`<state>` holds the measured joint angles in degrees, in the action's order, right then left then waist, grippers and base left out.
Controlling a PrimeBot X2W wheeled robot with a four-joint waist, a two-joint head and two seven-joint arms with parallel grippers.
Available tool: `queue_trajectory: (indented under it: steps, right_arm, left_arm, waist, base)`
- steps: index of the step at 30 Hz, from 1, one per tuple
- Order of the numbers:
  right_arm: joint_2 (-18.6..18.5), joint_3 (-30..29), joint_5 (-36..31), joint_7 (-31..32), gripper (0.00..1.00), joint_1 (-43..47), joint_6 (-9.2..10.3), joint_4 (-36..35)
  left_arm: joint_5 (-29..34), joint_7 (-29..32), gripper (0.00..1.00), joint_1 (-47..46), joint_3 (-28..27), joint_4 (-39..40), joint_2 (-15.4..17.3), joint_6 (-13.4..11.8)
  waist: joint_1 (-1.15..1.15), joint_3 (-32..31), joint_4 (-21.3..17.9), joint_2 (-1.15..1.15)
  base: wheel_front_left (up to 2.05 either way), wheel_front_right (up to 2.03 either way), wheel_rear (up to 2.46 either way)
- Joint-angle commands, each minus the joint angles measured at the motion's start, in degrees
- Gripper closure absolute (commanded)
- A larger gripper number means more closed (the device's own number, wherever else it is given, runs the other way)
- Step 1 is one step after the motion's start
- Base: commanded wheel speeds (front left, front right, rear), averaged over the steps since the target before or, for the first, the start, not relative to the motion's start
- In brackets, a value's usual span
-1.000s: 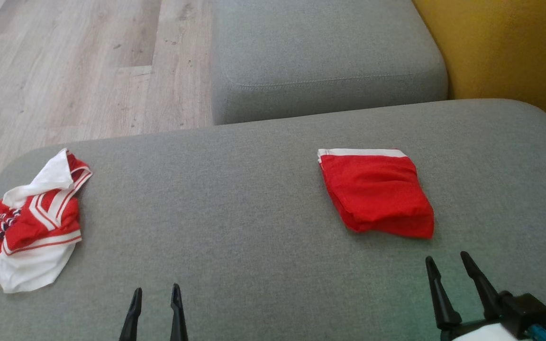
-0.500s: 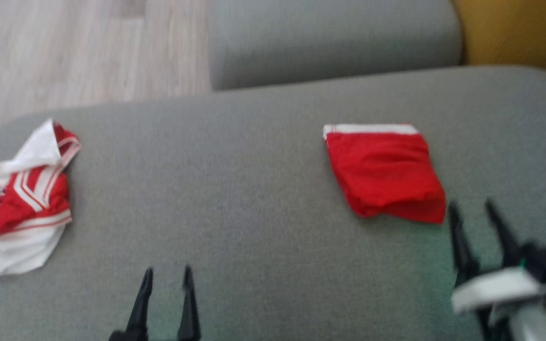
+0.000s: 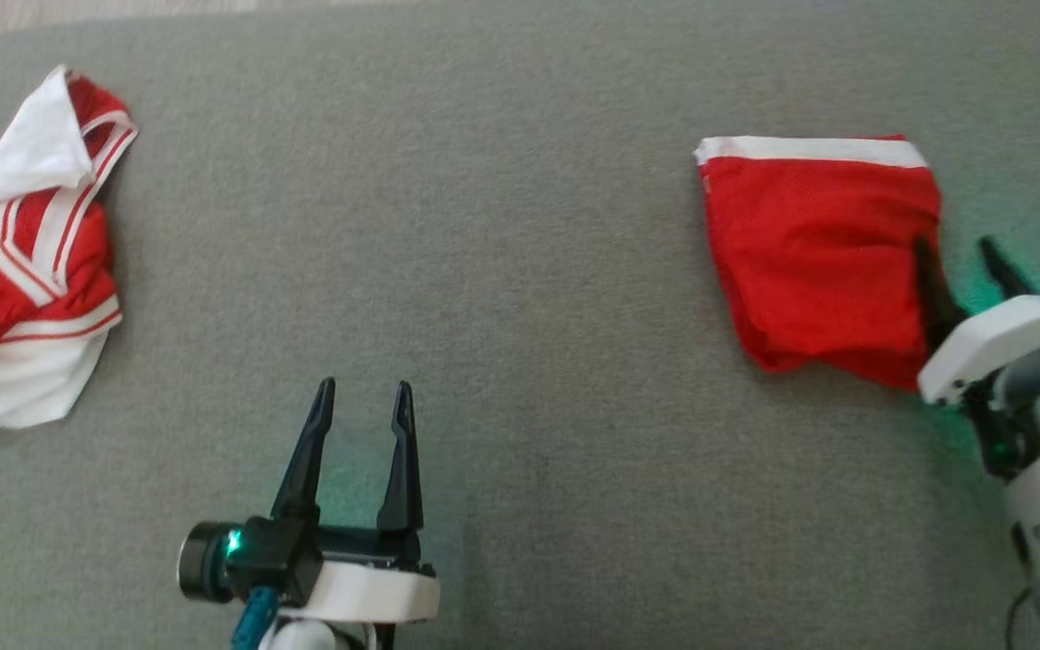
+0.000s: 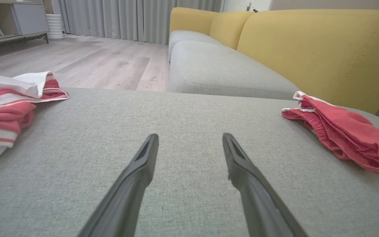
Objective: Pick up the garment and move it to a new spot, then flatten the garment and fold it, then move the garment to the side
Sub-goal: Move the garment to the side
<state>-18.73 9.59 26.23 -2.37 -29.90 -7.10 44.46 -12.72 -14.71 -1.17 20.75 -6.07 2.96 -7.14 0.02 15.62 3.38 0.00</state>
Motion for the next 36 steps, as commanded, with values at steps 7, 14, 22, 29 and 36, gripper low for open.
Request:
queue_trajectory:
  steps: [7, 14, 22, 29, 36]
  right_arm:
    - [-1.44, 9.65, 9.52, 2.54, 1.00, -2.25, -0.39, 0.48]
    - [-9.98, 13.11, 11.15, 1.25, 1.00, -5.85, -0.39, -1.40]
    - [-25.33, 12.23, 8.34, 2.26, 1.00, -9.35, -0.39, -0.14]
    - [-35.76, 4.35, 1.86, -2.20, 0.00, -14.01, -0.39, 4.18]
    - [-29.60, -0.20, -5.33, -4.55, 0.00, -13.90, -0.39, 6.57]
  left_arm:
    - [-0.85, -0.29, 0.00, -2.37, -1.54, 1.36, -0.08, -1.20]
    - [-0.22, -0.29, 0.00, -4.86, -1.88, 2.03, -0.08, -0.82]
    - [0.89, -0.29, 0.00, -10.18, -1.45, 2.62, -0.08, 0.28]
    - [-0.34, -0.29, 0.00, -15.53, -0.37, 4.39, -0.08, 1.09]
    - [-2.18, -0.29, 0.00, -15.81, 0.60, 4.34, -0.08, 0.76]
  waist:
    - [-0.02, 1.92, -0.85, 0.00]
    - [-0.02, 6.43, -5.41, 0.00]
    - [-0.02, 13.70, -7.07, 0.00]
    - [-0.02, 19.37, -5.77, 0.00]
    - [-0.02, 16.09, -5.00, 0.00]
  base:
    - [0.00, 0.00, 0.00]
    - [0.00, 0.00, 0.00]
    - [0.00, 0.00, 0.00]
    - [0.00, 0.00, 0.00]
    - [0.00, 0.00, 0.00]
